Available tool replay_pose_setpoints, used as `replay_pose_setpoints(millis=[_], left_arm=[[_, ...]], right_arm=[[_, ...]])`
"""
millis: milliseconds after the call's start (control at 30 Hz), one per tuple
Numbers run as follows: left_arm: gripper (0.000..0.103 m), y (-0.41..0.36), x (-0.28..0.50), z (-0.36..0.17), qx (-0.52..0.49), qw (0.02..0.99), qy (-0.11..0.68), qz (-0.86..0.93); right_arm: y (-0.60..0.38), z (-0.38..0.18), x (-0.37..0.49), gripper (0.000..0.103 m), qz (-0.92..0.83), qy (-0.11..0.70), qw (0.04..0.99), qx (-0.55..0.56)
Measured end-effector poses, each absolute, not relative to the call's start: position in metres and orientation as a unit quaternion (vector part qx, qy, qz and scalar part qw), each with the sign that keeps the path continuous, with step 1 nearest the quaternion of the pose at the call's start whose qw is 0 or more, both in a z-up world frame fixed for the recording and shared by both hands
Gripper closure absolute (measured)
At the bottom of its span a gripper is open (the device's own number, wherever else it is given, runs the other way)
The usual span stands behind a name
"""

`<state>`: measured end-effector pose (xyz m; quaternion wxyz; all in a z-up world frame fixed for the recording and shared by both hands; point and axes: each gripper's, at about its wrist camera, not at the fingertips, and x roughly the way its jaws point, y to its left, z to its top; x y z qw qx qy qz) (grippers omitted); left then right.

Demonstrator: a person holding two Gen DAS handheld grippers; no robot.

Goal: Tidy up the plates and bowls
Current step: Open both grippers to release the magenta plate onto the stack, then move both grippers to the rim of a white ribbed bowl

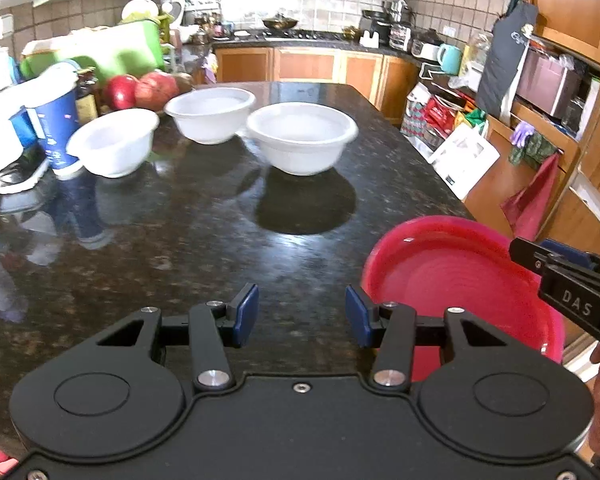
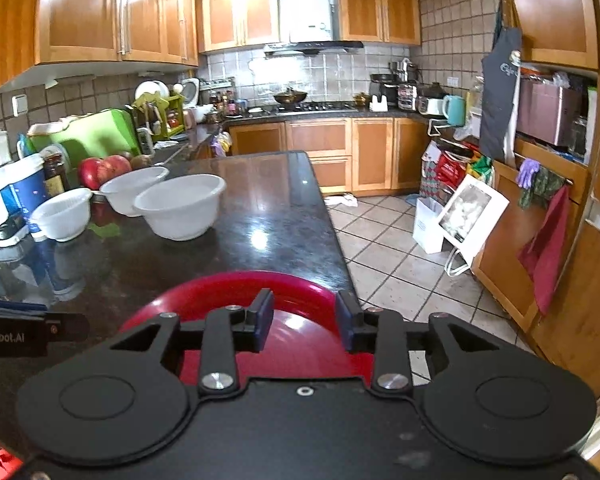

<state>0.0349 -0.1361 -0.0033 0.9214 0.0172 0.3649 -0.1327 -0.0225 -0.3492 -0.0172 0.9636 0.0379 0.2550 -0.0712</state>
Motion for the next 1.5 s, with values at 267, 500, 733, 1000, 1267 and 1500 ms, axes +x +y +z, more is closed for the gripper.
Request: replay_pose_setpoints(millis=[267, 500, 733, 1000, 1267, 1500], left_arm=[[0.047, -0.084, 0.042, 0.001, 0.009, 0.926, 0.36, -0.118], [0.048, -0.022, 0.056, 0.009, 0.011, 0.931, 0.35, -0.099], [0.048, 0.034, 0.068, 0.015, 0.019, 0.937, 0.337, -0.087], [0.048, 0.075, 0.09, 0.018, 0.03, 0.94, 0.326, -0.093], [0.048, 0.08, 0.129, 0.032, 0.033, 0.941, 0.32, -0.104], [0.048, 0.069, 0.179, 0.032, 0.029, 0.927, 0.359, -0.106]], right_arm=[[-0.306, -0.005, -0.02, 0.063, -0.051, 0.247, 0.967, 0.034], [-0.249, 0.01, -0.014, 0.063, -0.036, 0.234, 0.971, 0.024], [-0.185, 0.018, 0.001, 0.063, -0.013, 0.226, 0.974, 0.028], [-0.125, 0.024, 0.03, 0.063, 0.003, 0.21, 0.977, 0.03], [-0.102, 0.039, 0.08, 0.063, 0.043, 0.225, 0.973, 0.011], [-0.108, 0.041, 0.152, 0.063, 0.102, 0.293, 0.95, 0.022]])
